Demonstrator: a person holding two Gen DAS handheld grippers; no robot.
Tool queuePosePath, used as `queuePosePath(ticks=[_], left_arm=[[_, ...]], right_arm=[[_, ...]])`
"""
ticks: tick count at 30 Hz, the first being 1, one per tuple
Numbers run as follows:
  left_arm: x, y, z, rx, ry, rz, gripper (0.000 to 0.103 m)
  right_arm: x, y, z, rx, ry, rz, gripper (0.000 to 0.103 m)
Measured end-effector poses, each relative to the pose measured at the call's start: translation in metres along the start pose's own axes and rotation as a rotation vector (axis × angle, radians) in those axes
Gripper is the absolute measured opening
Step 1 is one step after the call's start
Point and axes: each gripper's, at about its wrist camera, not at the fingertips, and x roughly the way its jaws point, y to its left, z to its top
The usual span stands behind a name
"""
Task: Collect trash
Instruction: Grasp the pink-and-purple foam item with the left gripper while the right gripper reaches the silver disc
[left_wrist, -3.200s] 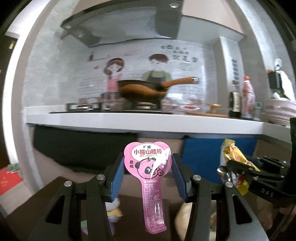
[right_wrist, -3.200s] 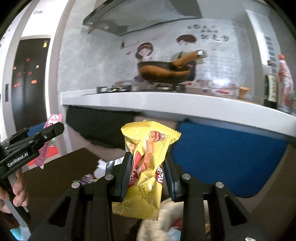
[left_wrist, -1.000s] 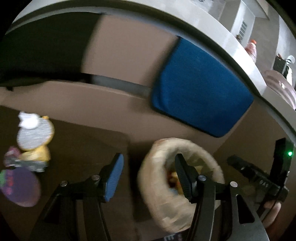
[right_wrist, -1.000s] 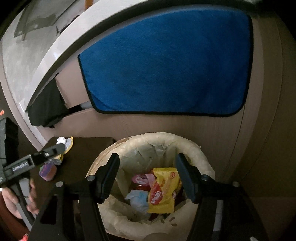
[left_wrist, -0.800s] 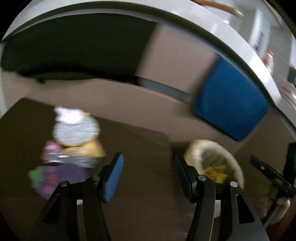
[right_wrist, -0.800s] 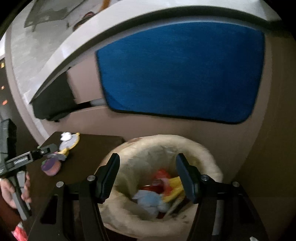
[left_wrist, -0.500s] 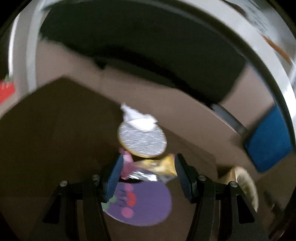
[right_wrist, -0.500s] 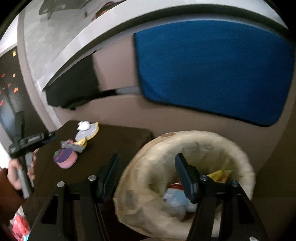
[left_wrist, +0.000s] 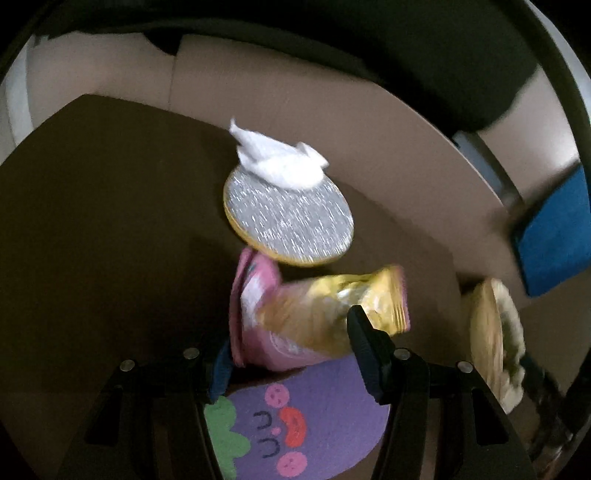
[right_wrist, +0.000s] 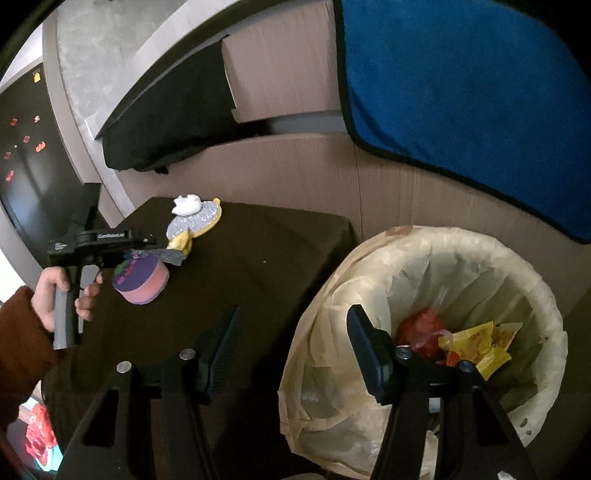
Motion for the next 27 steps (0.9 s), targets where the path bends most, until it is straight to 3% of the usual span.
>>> queuePosePath(ticks=[5, 10, 16, 20, 23, 27], left_arm=[[-0.023, -0.002, -0.015, -0.017, -0.055, 0.005, 0.03], [-0.059, -0.001, -0.027, 0.0, -0.169, 0.025, 0.018], [-0.114, 0.023, -0.035, -0.051, -0.339, 0.107, 0.017], [-0.148, 0.041, -0.043, -0.056, -0.447, 0.184, 0.017], [-0.164, 0.055, -0.048, -0.063, -0.48, 0.203, 0.017], [-0.181, 0.074, -0.053, -0.094, -0.509, 0.173, 0.017]], right_arm=[[0.008, 0.0, -0.001, 0.02, 0.015, 0.032, 0.056], [0.013, 0.013, -0.002, -0.003, 0.026, 0.059, 0.056], [0.027, 0.039, 0.008, -0.029, 0.024, 0.096, 0.056], [0.035, 0.071, 0.031, -0.085, -0.033, 0.113, 0.056], [0.048, 0.101, 0.05, -0.142, -0.081, 0.116, 0.056], [0.082, 0.137, 0.075, -0.18, -0.09, 0.141, 0.056]])
